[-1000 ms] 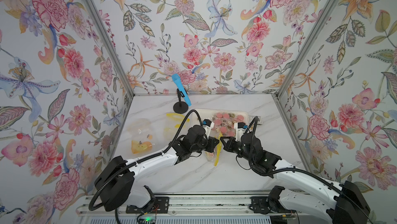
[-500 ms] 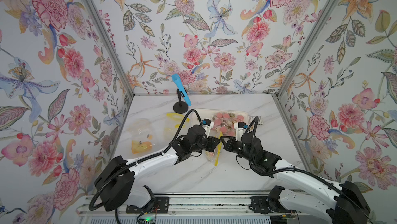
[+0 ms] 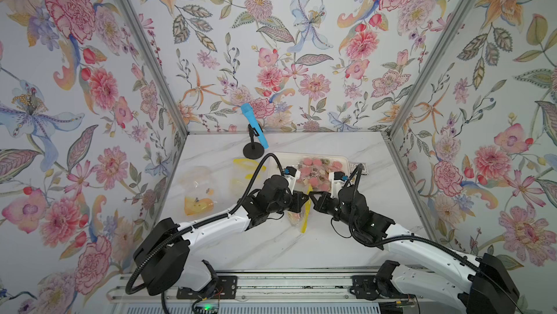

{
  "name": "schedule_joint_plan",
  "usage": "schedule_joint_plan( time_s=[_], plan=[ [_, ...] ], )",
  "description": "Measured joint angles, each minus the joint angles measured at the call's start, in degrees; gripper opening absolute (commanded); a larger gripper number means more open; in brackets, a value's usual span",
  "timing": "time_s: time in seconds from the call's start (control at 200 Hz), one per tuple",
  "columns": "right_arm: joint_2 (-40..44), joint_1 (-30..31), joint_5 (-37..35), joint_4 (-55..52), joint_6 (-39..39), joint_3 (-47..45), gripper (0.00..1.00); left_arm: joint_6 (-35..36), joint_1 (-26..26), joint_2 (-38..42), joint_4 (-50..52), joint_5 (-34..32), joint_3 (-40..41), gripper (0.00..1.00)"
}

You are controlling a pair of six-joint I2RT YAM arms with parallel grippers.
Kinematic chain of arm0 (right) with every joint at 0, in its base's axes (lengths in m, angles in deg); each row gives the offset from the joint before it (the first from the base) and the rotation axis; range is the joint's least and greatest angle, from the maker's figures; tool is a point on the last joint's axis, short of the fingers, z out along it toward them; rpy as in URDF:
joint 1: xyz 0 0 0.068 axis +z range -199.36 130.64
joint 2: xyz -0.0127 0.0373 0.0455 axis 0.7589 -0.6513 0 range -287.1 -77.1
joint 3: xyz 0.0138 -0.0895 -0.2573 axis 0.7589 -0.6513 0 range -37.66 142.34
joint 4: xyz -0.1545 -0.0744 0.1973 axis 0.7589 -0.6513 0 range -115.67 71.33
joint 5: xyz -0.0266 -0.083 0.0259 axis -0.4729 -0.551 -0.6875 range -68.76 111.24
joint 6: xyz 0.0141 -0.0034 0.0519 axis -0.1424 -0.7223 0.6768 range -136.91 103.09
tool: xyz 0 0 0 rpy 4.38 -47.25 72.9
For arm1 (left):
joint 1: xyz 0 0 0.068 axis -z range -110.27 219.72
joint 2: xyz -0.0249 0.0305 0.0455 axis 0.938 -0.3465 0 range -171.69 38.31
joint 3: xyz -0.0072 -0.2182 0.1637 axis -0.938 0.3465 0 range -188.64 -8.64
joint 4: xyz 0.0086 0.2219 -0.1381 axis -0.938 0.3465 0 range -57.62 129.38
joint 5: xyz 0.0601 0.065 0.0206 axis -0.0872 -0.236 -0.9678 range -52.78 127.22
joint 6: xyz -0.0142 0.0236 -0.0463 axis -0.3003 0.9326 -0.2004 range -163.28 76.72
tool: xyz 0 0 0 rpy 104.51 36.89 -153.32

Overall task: Pour cookies out of the ziploc bag
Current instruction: Open the ziploc bag at the center of the board.

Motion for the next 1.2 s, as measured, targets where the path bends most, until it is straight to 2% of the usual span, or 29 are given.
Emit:
schedule_joint_plan(
  time_s=[0.445,0.941,0.991,1.116,1.201],
  plan=[
    [-3.28,0.26,-1.62,-6.84,0.02,3.69,0.00,0.20,1.05,1.16,3.23,-3.80,-0.28,0.00],
    [-2.49,0.20,-4.02,-11.82,-0.02,4.31,0.00,0.31,1.53,4.37,5.16,-9.03,-0.63,0.00],
    [-1.86,0.07,-3.82,-11.78,-0.02,4.31,0.12,0.28,1.53,4.37,5.20,-9.20,-0.83,0.00],
    [-0.79,-0.35,-2.78,-11.74,0.04,4.31,0.21,0.28,1.53,4.37,5.18,-9.20,-1.36,0.00],
    [-0.70,-0.44,-1.42,-11.78,0.17,4.31,0.37,0.26,1.53,4.37,5.14,-9.20,-1.57,0.00]
  ],
)
